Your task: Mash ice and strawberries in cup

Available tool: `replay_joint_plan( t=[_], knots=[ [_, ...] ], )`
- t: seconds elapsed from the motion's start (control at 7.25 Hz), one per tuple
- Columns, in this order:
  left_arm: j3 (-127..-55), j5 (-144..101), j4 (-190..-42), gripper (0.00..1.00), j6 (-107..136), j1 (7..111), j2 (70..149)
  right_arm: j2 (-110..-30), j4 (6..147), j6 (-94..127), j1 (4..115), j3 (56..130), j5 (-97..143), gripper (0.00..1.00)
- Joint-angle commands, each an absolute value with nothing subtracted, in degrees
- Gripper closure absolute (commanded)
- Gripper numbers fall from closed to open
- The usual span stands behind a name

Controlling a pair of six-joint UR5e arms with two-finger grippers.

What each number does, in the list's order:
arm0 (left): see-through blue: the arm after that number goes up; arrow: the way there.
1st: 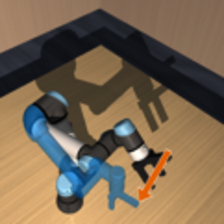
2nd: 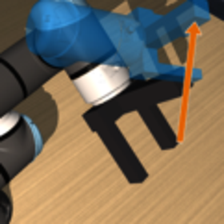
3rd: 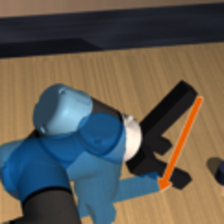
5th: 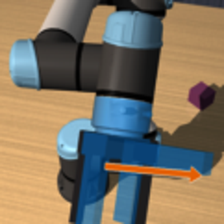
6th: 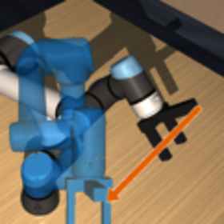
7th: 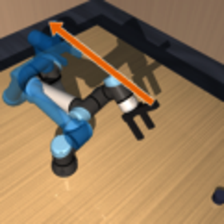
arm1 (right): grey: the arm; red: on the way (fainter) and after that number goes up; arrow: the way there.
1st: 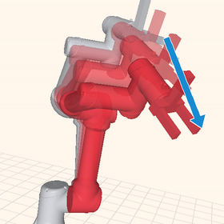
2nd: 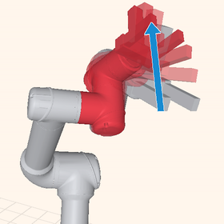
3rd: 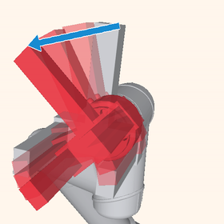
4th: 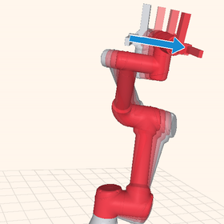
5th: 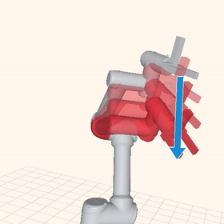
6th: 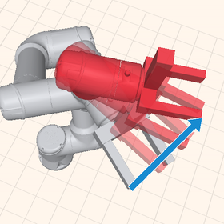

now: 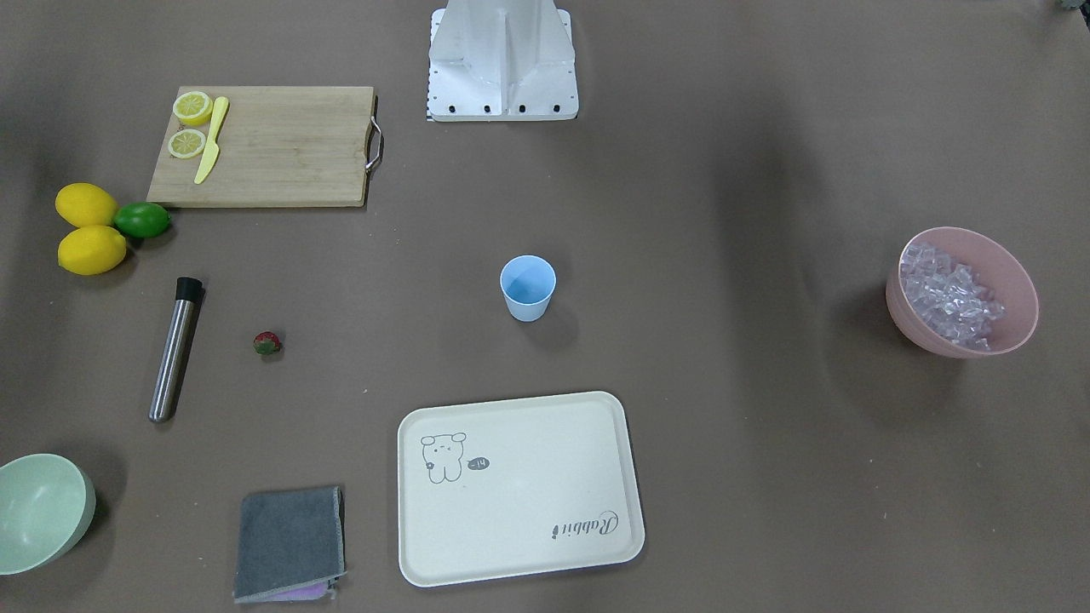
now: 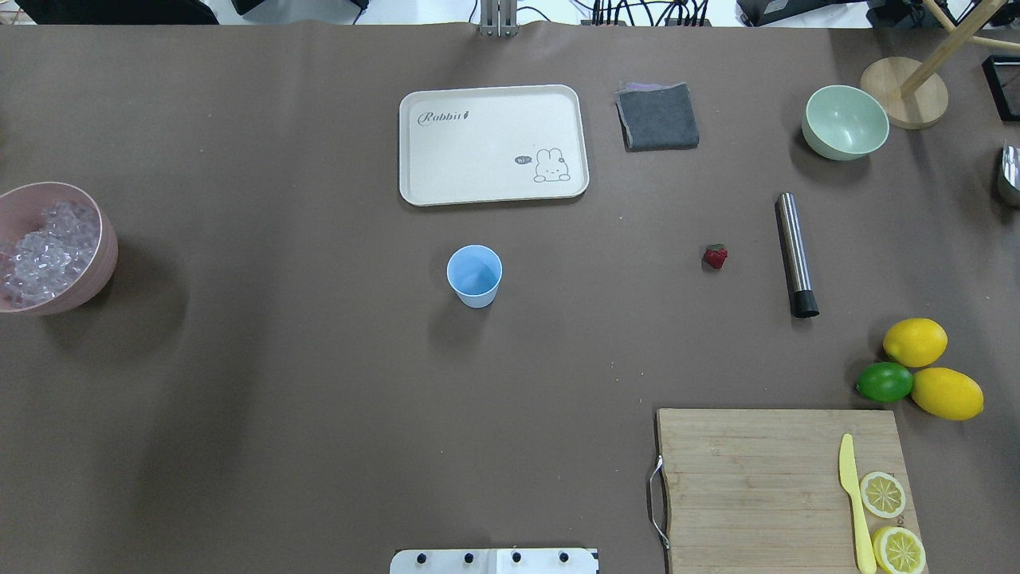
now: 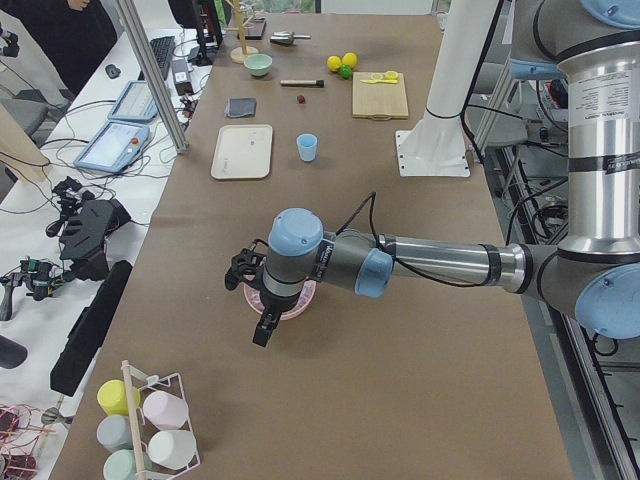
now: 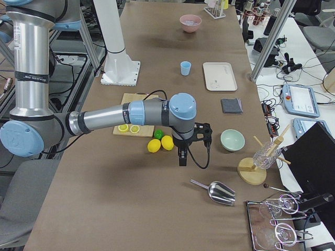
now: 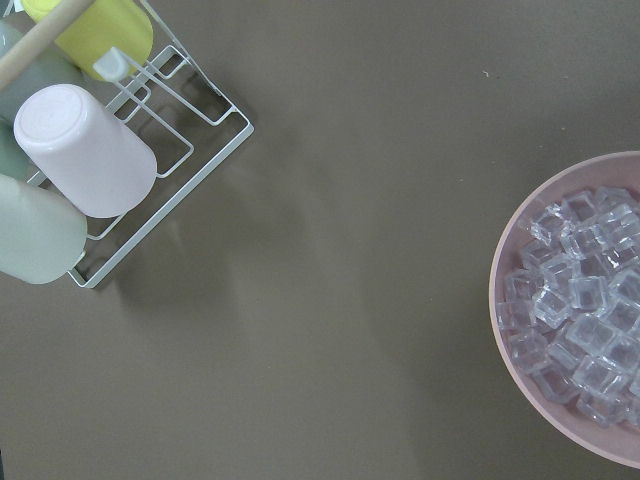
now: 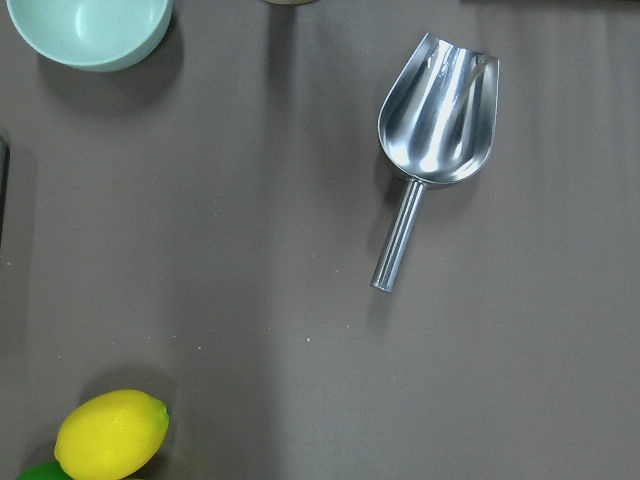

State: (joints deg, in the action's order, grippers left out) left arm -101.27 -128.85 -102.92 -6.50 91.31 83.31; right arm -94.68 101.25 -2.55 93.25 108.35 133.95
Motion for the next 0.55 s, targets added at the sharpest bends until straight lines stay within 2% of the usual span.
replay_joint_plan(
  t=[0.0, 0.41],
  knots=[
    [-101.4, -128.8, -102.9, 0.02, -6.5, 91.3, 83.4, -94.8, 101.2, -2.7, 93.3, 108.4, 133.9, 0.0],
    [-101.3, -128.8, -102.9, 0.02, -6.5, 91.3, 83.3, -95.2, 101.2, -2.5, 93.3, 108.4, 133.9, 0.0]
  ],
)
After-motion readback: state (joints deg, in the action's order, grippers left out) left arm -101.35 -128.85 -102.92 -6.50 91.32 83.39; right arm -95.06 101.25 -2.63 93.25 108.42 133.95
